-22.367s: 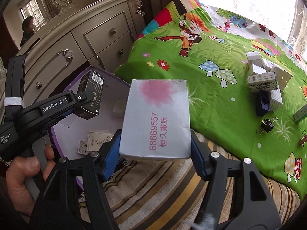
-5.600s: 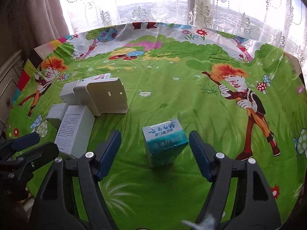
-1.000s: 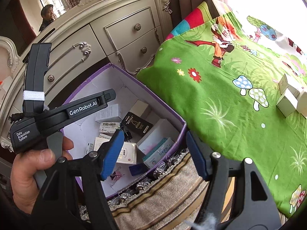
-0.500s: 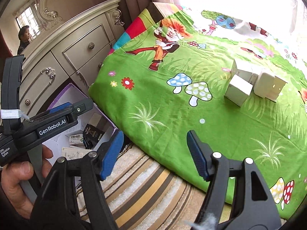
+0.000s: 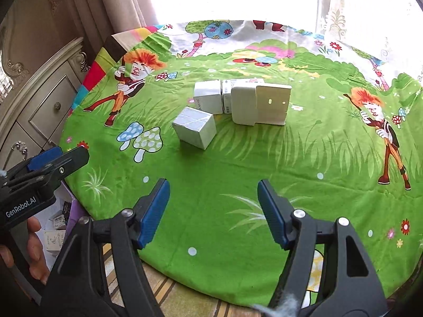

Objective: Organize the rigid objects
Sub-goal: 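Move both open tools back over the bed toward the remaining items, then grasp the white wrapped box with the left tool while the right tool grasps the white plastic holder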

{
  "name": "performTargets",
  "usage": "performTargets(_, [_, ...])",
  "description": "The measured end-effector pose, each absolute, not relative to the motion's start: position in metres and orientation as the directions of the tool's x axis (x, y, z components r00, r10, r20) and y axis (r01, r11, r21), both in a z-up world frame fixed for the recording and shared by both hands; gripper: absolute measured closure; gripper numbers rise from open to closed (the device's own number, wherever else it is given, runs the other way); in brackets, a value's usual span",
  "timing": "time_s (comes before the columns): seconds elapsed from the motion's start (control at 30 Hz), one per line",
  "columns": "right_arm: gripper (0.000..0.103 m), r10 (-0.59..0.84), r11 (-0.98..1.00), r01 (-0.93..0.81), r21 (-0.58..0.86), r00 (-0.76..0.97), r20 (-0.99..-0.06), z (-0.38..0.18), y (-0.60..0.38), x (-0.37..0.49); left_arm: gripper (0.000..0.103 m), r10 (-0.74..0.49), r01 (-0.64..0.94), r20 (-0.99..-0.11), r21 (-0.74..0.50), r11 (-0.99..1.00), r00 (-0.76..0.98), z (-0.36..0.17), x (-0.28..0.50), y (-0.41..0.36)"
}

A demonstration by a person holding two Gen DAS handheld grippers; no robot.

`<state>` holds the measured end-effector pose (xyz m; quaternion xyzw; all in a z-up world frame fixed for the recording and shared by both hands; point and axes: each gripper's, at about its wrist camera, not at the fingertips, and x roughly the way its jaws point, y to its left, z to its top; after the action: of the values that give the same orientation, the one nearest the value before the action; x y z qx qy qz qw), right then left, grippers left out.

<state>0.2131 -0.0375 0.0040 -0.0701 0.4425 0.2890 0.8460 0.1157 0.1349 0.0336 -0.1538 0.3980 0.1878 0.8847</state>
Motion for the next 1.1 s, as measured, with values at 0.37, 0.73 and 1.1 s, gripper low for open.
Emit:
performTargets(0.37, [0.012, 0.281, 0.921, -0.387, 0.044, 0.582, -0.763, 0.002, -0.079, 0.243, 0.018, 0.185, -0.303, -0.77, -0.012, 0.953, 0.61, 0.021, 0.186, 0.09])
performTargets(0.73, [0.007, 0.205, 0.951, -0.309, 0.002, 0.628, -0.751, -0.001, -0.096, 0.258, 0.018, 0.145, -0.245, -0.8, -0.003, 0.97, 0.583, -0.004, 0.239, 0.082])
performTargets(1.1, [0.007, 0.323, 0.92, -0.38, 0.097, 0.594, -0.737, -0.006, -0.085, 0.267, 0.057, 0.103, -0.231, -0.825, -0.034, 0.972, 0.555, -0.033, 0.251, 0.084])
